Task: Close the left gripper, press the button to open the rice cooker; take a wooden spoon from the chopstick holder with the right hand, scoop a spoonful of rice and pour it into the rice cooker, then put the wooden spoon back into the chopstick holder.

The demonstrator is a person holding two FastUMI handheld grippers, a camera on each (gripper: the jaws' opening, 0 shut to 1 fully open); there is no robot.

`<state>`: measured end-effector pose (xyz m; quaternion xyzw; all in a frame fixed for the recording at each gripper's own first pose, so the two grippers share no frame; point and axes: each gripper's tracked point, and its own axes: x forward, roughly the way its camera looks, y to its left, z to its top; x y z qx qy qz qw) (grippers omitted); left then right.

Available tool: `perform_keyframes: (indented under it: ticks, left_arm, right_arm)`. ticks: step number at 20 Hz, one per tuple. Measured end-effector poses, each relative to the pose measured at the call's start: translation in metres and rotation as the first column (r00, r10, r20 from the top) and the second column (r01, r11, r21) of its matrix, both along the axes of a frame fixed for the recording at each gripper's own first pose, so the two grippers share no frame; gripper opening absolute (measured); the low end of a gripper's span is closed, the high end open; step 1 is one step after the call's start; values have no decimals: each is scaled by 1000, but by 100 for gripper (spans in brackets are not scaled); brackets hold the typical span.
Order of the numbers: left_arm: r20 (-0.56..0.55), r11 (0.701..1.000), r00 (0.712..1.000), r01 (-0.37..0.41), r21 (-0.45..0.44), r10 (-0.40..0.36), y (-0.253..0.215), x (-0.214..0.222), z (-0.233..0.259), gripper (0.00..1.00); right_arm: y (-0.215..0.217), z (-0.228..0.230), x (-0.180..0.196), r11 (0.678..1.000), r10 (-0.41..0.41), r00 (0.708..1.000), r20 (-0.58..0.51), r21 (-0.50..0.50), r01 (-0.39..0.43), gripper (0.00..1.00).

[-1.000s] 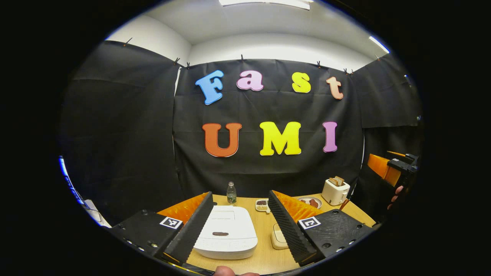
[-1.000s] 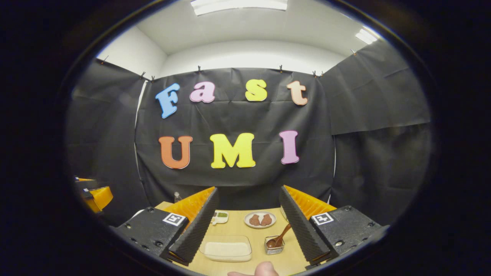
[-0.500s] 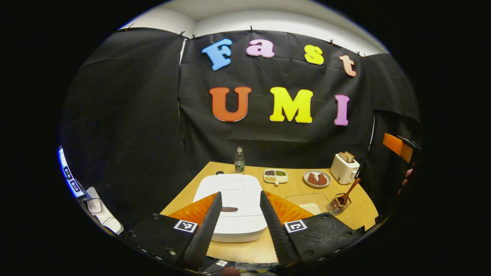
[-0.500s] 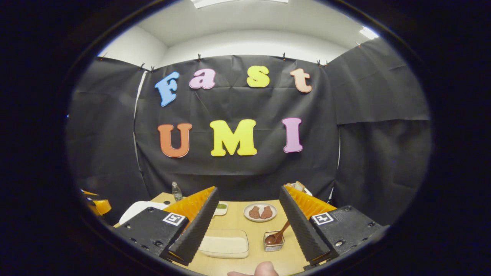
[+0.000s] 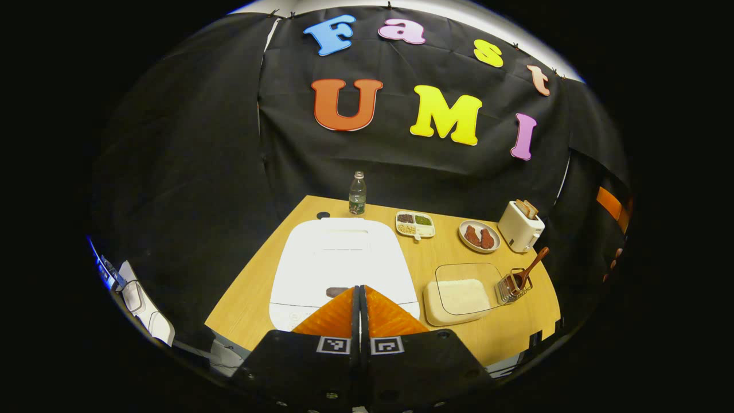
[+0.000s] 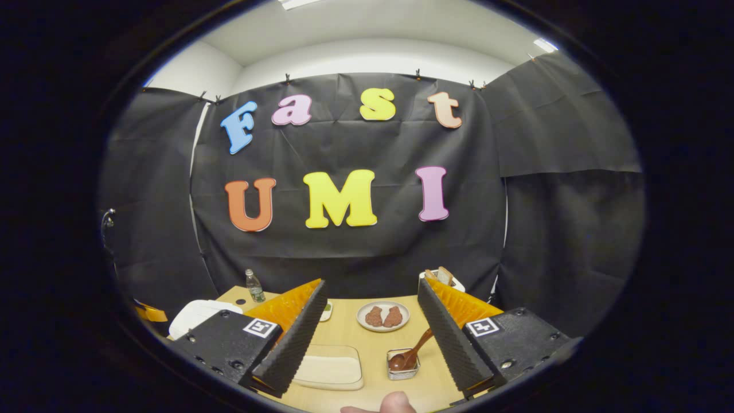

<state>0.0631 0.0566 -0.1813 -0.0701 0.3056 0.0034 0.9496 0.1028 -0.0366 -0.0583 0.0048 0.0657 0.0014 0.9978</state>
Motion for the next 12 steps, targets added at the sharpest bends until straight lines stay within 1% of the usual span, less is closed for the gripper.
perform_keyframes:
  ticks: [3, 5, 6, 7, 12]
  left_arm:
    - [-41, 1000, 999, -11, 13, 11, 14, 20, -23, 0]
    - [-72, 1000, 997, -31, 2, 31, 23, 31, -40, 0]
    - [-88, 999, 995, -40, -10, 39, 26, 36, -48, 7]
    - [-100, 999, 994, -46, -21, 43, 26, 39, -54, 0]
    - [-110, 999, 993, -41, -22, 38, 27, 49, -67, 0]
  right_arm:
    - [-11, -10, 9, 1000, -17, 1000, -20, -13, 17, 100]
    - [-19, -16, 14, 999, -30, 999, -34, -17, 30, 100]
    - [-23, -19, 17, 999, -37, 998, -43, -22, 36, 100]
    - [-26, -23, 19, 999, -41, 998, -53, -27, 40, 100]
    - [-33, -24, 27, 998, -54, 997, -62, -40, 52, 99]
